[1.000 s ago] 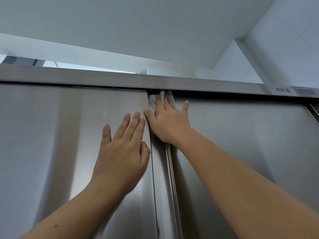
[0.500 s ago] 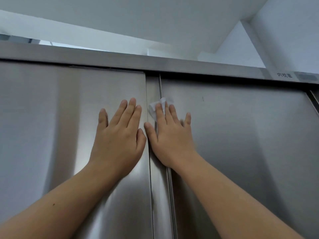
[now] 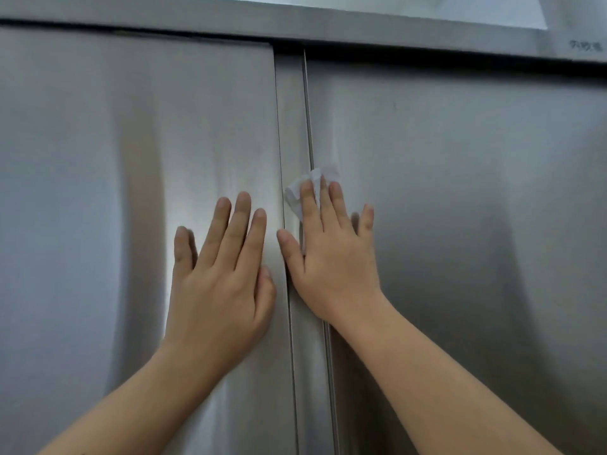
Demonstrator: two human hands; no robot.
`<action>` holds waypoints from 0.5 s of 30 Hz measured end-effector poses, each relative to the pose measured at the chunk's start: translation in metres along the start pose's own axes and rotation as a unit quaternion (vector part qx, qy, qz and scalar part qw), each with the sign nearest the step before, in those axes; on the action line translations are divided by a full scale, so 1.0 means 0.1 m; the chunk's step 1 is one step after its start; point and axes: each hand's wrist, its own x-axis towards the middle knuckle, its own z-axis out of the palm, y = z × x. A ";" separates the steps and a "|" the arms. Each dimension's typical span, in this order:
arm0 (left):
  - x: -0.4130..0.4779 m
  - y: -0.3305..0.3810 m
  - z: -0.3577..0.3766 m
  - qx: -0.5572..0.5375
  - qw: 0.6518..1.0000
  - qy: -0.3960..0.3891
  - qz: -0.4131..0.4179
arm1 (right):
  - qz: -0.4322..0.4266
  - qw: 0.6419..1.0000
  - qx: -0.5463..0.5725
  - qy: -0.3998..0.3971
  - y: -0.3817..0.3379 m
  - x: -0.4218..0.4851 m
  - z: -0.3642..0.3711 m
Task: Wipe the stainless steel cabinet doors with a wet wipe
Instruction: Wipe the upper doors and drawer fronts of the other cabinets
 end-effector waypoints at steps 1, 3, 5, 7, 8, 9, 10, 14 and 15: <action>-0.07 0.02 -0.01 0.002 1.000 -0.008 -0.004 | 0.002 1.000 0.002 -0.004 -0.01 -0.07 0.01; -0.21 0.07 -0.02 0.007 1.000 -0.023 -0.009 | 0.007 1.000 0.004 -0.009 -0.03 -0.18 0.04; -0.33 0.13 -0.03 0.009 0.999 -0.031 -0.011 | 0.008 1.000 0.003 -0.012 -0.04 -0.25 0.06; -0.44 0.17 -0.03 0.013 0.999 -0.029 -0.011 | 0.005 1.000 -0.001 -0.012 -0.04 -0.32 0.08; -0.49 0.18 -0.03 0.014 0.999 -0.027 -0.013 | 0.004 1.000 -0.002 -0.010 -0.04 -0.37 0.09; -0.54 0.20 -0.03 0.014 0.999 -0.027 -0.016 | 0.003 1.000 -0.001 -0.009 -0.05 -0.44 0.10; -0.60 0.22 -0.04 0.014 0.999 -0.029 -0.019 | 0.004 1.000 0.002 -0.008 -0.05 -0.51 0.11; -0.78 0.34 -0.05 0.013 0.999 -0.040 -0.027 | 0.012 1.000 0.006 -0.001 -0.08 -0.75 0.17; -0.81 0.35 -0.06 0.014 0.999 -0.044 -0.027 | 0.013 1.000 0.006 0.001 -0.08 -0.79 0.17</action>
